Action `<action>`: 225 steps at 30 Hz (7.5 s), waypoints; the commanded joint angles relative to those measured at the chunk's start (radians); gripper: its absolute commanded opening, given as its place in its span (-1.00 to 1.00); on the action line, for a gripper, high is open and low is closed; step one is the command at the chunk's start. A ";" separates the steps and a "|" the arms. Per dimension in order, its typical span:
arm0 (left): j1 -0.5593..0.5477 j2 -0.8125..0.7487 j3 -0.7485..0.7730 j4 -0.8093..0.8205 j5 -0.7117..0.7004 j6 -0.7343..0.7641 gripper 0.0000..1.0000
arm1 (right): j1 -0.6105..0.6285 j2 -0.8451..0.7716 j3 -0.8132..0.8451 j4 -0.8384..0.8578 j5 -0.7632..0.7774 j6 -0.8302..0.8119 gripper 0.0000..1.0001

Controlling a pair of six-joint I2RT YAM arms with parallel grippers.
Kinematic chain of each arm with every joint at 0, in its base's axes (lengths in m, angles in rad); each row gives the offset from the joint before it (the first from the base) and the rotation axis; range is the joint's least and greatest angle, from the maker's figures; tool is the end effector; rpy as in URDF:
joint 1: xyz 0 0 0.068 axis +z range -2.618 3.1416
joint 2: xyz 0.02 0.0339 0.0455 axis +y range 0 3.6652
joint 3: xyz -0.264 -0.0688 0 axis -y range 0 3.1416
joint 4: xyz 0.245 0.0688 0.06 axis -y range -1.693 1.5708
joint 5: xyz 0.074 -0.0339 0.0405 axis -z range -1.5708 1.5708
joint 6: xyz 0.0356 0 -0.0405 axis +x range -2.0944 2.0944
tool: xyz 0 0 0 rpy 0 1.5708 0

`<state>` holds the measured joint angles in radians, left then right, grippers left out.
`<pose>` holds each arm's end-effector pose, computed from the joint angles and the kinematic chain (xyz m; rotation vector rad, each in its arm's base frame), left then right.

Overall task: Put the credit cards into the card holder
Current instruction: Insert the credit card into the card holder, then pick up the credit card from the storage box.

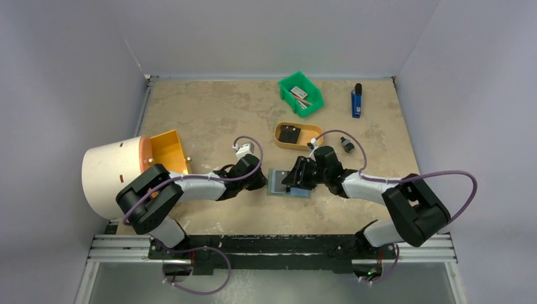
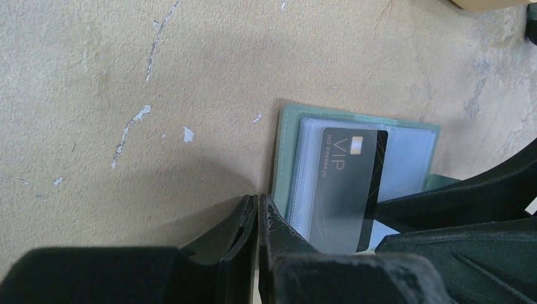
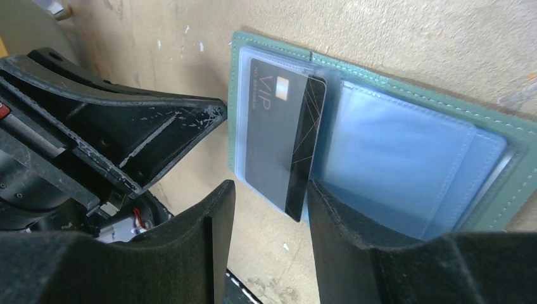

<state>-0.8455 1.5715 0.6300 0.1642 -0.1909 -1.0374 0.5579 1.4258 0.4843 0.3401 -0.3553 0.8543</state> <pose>0.1978 -0.2129 0.1383 -0.3312 2.4196 -0.6890 0.2166 0.1498 0.1512 0.1286 2.3814 1.1356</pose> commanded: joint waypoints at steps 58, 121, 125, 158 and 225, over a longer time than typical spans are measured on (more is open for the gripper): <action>-0.006 -0.027 0.004 -0.036 -0.042 0.035 -0.93 | 0.039 0.117 0.236 -0.113 -0.022 -0.101 -0.04; -0.004 -0.371 0.037 -0.252 -0.284 0.148 -0.50 | -0.286 0.321 0.608 -0.136 0.169 -0.126 0.11; -0.003 -0.353 0.042 -0.248 -0.285 0.161 -0.50 | -0.285 0.375 0.635 -0.134 0.163 -0.127 0.08; -0.002 -0.304 0.045 -0.239 -0.263 0.158 -0.57 | -0.251 0.490 0.625 -0.131 0.125 -0.127 -0.17; -0.002 -0.375 0.026 -0.273 -0.274 0.100 -0.62 | -0.302 -0.033 0.466 -0.285 0.145 0.489 -1.00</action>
<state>-0.8455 1.2362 0.6506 -0.1005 -0.4480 -0.9062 0.2615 1.4590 0.9565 0.1131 -0.2478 1.1000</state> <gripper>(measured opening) 0.195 0.005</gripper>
